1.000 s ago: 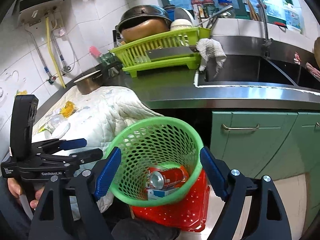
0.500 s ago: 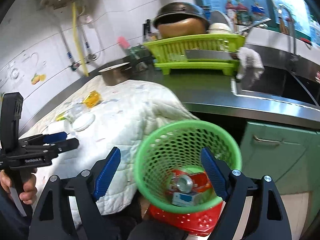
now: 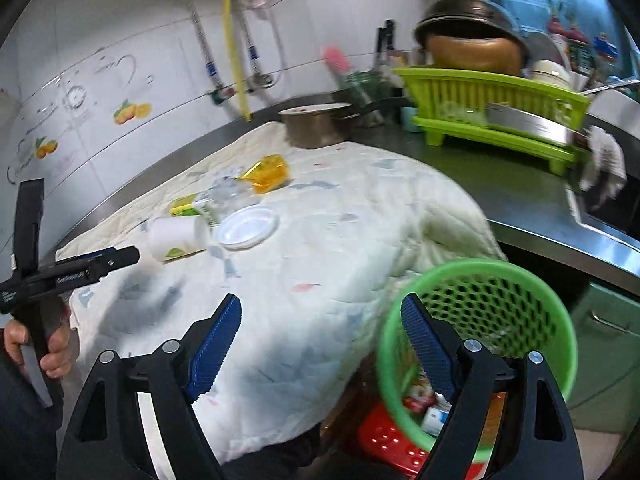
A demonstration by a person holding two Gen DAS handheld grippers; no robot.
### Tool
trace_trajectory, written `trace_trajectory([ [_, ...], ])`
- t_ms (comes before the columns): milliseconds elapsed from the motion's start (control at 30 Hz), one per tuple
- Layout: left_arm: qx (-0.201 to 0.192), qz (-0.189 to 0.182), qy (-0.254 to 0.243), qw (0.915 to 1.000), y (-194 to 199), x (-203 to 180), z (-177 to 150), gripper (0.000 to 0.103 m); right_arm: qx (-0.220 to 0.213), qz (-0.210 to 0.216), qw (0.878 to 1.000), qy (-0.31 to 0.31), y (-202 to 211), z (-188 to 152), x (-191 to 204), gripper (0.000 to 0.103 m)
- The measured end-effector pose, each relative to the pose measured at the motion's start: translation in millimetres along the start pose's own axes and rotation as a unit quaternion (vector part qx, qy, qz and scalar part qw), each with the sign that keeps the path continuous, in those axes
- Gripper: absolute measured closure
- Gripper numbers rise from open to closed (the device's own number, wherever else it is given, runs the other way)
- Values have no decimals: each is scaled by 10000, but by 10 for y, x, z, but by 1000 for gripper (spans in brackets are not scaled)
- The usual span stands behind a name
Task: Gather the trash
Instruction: 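Move the left tool to the white paper cup and grasp it, then lift the paper cup with the left tool while the right tool grasps the white lid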
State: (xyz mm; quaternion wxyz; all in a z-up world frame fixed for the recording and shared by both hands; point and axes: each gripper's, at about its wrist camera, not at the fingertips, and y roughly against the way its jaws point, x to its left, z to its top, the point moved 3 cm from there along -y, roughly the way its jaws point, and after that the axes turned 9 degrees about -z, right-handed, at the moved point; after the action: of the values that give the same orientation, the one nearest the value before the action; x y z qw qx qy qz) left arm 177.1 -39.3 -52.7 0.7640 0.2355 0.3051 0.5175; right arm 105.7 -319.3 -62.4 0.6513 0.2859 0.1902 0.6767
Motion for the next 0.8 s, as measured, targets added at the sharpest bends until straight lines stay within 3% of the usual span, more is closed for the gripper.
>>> trace_trajectory([
  [233,-30,-266,448,9986,-233,477,112,32,187,199,9994,190,-298,83,342,24],
  [400,53,-433,381,9983,-445,551,179,40,259,240,9988,330,-495,150,501,24],
  [633,125,-708,367,9967,-661,599,234,42,368,333,9980,392,-765,286,650,24],
  [700,125,-859,366,9956,-686,598,232,59,398,320,9979,399,-870,340,681,24],
  [800,148,-998,332,9943,-729,575,217,73,408,321,9979,398,-1018,424,711,29],
])
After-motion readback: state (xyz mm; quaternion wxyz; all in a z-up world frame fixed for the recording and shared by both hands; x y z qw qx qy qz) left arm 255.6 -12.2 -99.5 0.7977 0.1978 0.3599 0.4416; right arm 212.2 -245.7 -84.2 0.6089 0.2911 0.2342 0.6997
